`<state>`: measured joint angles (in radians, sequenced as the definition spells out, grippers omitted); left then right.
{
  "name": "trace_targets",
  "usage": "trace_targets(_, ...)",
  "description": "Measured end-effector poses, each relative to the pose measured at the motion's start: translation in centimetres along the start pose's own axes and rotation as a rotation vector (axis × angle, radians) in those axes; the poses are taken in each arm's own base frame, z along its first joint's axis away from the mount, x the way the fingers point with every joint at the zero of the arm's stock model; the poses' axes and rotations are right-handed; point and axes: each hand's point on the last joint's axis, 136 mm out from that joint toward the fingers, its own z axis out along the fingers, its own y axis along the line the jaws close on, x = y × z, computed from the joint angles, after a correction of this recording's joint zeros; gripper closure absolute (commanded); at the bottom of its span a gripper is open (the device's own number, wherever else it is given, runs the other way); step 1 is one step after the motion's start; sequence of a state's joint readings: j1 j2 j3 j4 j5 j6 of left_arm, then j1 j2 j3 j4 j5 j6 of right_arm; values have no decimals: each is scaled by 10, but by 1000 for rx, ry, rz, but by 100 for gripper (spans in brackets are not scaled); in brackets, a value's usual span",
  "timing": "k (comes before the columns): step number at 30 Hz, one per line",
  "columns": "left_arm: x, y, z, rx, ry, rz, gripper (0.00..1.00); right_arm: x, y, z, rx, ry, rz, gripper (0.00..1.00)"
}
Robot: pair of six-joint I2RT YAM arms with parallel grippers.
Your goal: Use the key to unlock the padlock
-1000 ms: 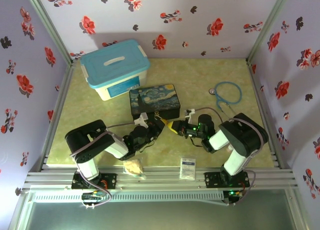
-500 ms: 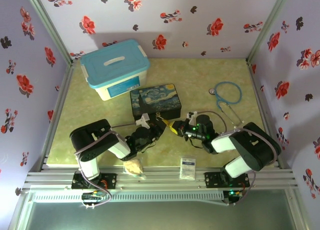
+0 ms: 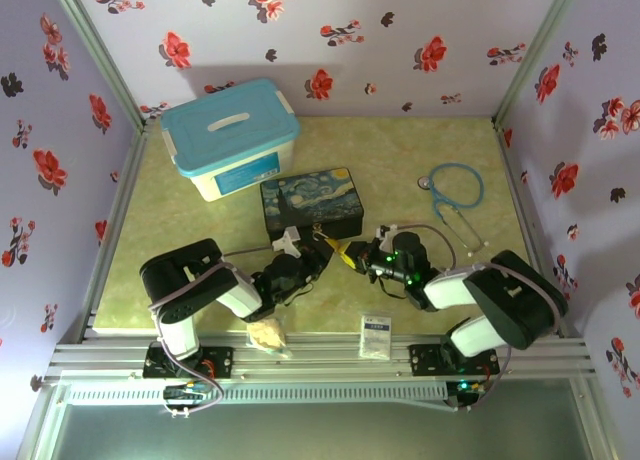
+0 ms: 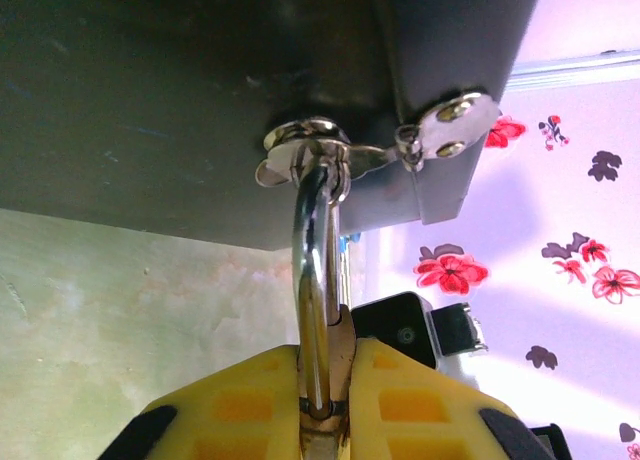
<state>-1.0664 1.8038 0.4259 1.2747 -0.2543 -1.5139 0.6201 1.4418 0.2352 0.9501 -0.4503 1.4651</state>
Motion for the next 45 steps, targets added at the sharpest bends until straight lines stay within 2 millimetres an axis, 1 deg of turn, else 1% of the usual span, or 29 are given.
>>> trace_targets(6,1,-3,1,10,2,-2,100,-2,2,-2,2,-19,25,100)
trace_targets(9,-2,-2,1,4,-15,0,100,-5,1,3,-30,-19,87,100)
trace_targets(12,-5,4,1,-22,-30,6,100,-5,-3,8,-45,-10,161,100)
trace_targets(15,-6,2,1,-14,-39,4,100,-6,1,8,-62,-11,174,99)
trace_targets(16,-7,1,1,-11,-41,3,100,-6,2,8,-65,-13,173,92)
trace_targets(18,-7,0,1,-5,-40,1,100,-6,3,7,-63,-14,164,74)
trace_targets(19,-5,-1,1,-1,-31,0,100,-5,3,6,-60,-14,149,69)
trace_targets(22,-3,-4,1,10,-22,-3,100,-4,-4,2,-5,-16,98,55)
trace_targets(24,0,-1,-1,5,-3,0,100,-3,-11,-2,59,-14,28,53)
trace_targets(25,3,4,-3,-8,12,3,100,-3,-11,-5,95,-17,-23,53)
trace_targets(26,6,11,-6,-29,25,10,100,-5,-8,-7,124,-23,-82,53)
trace_targets(29,10,30,-13,-89,54,25,100,-12,11,-19,186,-63,-285,51)
trace_targets(31,11,36,-15,-111,61,31,100,-15,17,-30,228,-84,-418,51)
trace_targets(33,12,38,-15,-116,65,32,100,-15,13,-40,289,-80,-536,52)
trace_targets(35,12,39,-15,-119,67,33,100,-14,0,-48,372,-55,-656,54)
trace_targets(37,12,41,-16,-128,68,36,100,-8,-11,-51,431,-20,-770,54)
trace_targets(38,12,41,-16,-133,69,40,100,-3,-12,-51,445,-4,-838,56)
trace_targets(41,12,39,-17,-146,74,53,100,19,-10,-46,423,30,-1069,54)
trace_targets(43,12,37,-19,-156,76,65,100,28,-12,-42,411,37,-1184,54)
trace_targets(45,12,35,-20,-161,80,72,100,28,-16,-40,435,35,-1266,55)
